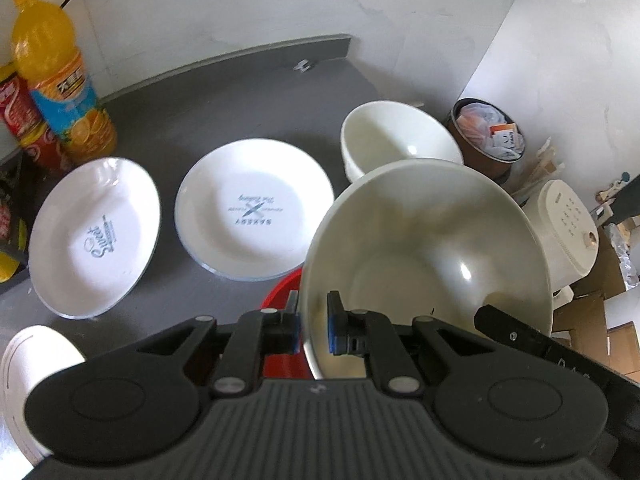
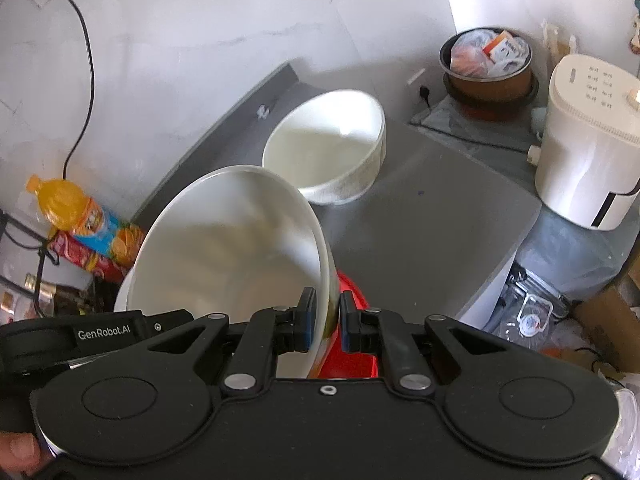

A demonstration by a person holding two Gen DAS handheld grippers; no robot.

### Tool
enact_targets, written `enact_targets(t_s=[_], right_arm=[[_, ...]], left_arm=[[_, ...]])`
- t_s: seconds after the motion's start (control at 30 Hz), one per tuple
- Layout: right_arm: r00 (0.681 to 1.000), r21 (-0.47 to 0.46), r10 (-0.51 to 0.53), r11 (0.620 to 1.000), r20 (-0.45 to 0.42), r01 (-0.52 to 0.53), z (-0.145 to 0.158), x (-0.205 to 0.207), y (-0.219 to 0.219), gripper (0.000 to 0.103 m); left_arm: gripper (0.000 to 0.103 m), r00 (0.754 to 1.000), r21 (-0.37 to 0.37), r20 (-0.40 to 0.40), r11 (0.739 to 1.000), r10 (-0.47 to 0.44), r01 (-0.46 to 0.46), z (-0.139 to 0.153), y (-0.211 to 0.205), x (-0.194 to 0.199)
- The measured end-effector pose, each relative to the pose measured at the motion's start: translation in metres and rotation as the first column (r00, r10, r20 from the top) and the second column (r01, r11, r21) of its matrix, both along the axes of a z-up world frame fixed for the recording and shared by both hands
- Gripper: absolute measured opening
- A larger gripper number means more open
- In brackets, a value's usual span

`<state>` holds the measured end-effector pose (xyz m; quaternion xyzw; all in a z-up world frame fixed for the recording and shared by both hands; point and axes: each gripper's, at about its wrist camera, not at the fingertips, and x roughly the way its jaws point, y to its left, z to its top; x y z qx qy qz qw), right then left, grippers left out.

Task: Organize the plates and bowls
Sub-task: 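Lift the patterned bowl with both grippers and lower it into the red bowl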

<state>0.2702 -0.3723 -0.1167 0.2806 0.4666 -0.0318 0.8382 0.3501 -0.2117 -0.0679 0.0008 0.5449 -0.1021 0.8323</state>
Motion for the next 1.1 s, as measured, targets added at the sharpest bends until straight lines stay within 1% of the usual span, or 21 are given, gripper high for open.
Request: enact_targets(t_s=[0.37, 0.63, 0.77, 0.97, 1.07, 1.1], right_arm=[[0.996, -0.015, 0.057, 0.998, -0.071, -0.058, -0.015, -0.004, 0.016, 0.012], [0.985, -0.076, 0.124, 0.988, -0.118, -0.133, -0.025, -0.005, 0.026, 0.013], [0.979, -0.103, 0.155, 0.98, -0.133, -0.169, -0.028, -0.001, 0.033, 0.013], [0.97, -0.157, 0.189, 0.964, -0.155, -0.213, -0.034, 0.007, 0.042, 0.013], [0.971, -0.16, 0.185, 0.965, -0.153, -0.209, -0.037, 0.008, 0.043, 0.013], [0.972, -0.146, 0.175, 0.969, -0.155, -0.198, -0.039, 0.009, 0.041, 0.012]], left_arm=[[0.009, 0.998, 0.018, -0.058, 0.999, 0.039, -0.038, -0.022, 0.013, -0.012], [0.009, 0.99, 0.012, -0.12, 0.997, 0.071, -0.07, -0.041, 0.02, -0.017], [0.009, 0.988, 0.024, -0.126, 0.996, 0.083, -0.081, -0.047, 0.02, -0.021], [0.009, 0.987, -0.004, -0.134, 0.996, 0.092, -0.093, -0.053, 0.029, -0.014], [0.009, 0.987, 0.003, -0.136, 0.996, 0.091, -0.092, -0.055, 0.028, -0.012], [0.009, 0.987, 0.007, -0.136, 0.996, 0.09, -0.09, -0.055, 0.027, -0.012]])
